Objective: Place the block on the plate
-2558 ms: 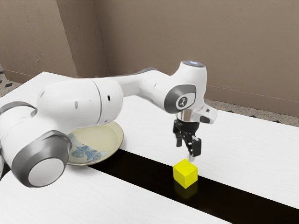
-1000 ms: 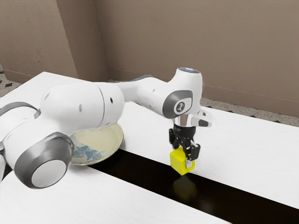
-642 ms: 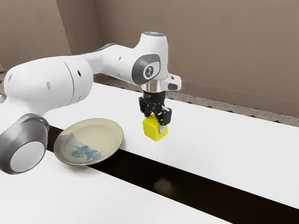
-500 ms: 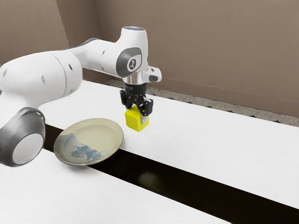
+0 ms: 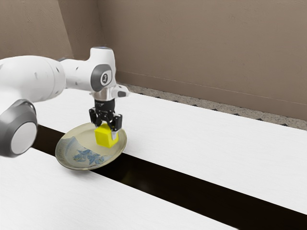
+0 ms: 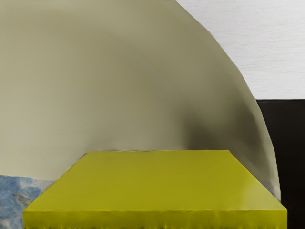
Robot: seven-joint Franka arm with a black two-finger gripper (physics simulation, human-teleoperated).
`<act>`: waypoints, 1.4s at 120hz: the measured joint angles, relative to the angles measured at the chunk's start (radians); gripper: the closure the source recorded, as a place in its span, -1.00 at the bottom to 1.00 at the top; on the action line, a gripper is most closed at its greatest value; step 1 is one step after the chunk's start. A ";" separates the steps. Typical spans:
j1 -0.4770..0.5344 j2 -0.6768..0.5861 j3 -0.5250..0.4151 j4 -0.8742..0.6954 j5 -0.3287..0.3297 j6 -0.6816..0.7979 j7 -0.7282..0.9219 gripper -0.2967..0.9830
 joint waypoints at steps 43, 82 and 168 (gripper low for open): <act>0.001 -0.074 0.074 -0.187 -0.008 0.081 0.042 -0.10; 0.021 -0.075 0.107 -0.236 -0.013 0.130 0.075 -0.10; 0.043 -0.218 0.115 -0.249 -0.020 0.134 0.116 -0.50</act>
